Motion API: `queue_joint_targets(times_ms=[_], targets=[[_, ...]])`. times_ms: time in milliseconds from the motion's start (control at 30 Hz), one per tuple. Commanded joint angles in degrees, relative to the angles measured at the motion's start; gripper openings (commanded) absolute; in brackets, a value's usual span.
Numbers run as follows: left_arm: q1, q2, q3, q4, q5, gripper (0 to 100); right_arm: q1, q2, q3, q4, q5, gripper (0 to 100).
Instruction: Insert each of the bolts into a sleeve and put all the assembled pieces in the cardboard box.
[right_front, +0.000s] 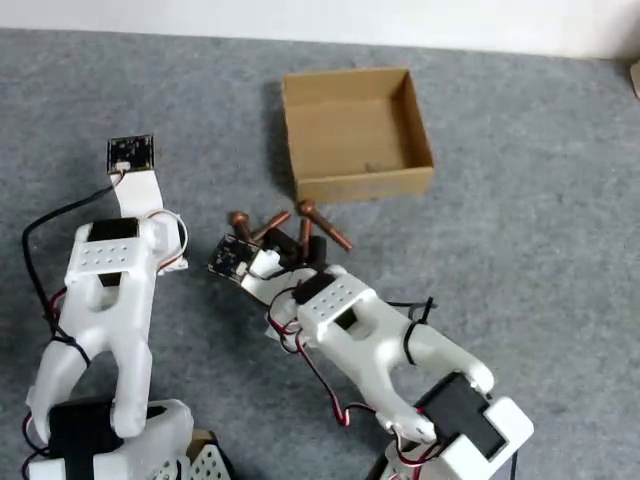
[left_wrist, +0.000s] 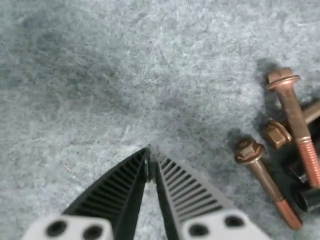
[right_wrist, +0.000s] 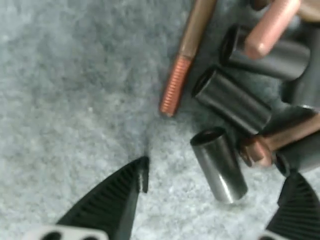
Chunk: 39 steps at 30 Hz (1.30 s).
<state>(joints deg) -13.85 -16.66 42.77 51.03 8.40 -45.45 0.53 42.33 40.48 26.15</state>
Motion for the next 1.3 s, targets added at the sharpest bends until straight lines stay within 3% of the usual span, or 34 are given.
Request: queue_joint_targets(times_ms=[0,100,367,667,900,1100,1267], targets=[[-0.6,-0.5,-0.5,-0.6,0.5,1,0.7,1.1,-1.4,-0.7,0.5,36.4],[-0.6,-0.5,-0.4,-0.5,0.5,1,0.7,1.1,-1.2,-0.6,0.5,33.0],[-0.7,-0.5,-0.3,-0.6,0.5,1,0.7,1.2,-0.9,-0.5,0.5,0.2],[-0.7,-0.5,-0.3,-0.8,0.5,1,0.8,1.2,-0.9,0.7,0.5,0.5],[-0.6,-0.5,-0.3,-0.8,0.5,1,6.6,-0.8,-1.5,5.0,-3.5,0.5],[0.0,-0.5,-0.5,-0.8,0.5,1,8.5,-17.6,0.9,6.8,-6.3,0.5],[4.9,-0.4,-0.6,-2.8,0.6,1,9.3,-34.4,9.8,6.5,-6.4,0.5]])
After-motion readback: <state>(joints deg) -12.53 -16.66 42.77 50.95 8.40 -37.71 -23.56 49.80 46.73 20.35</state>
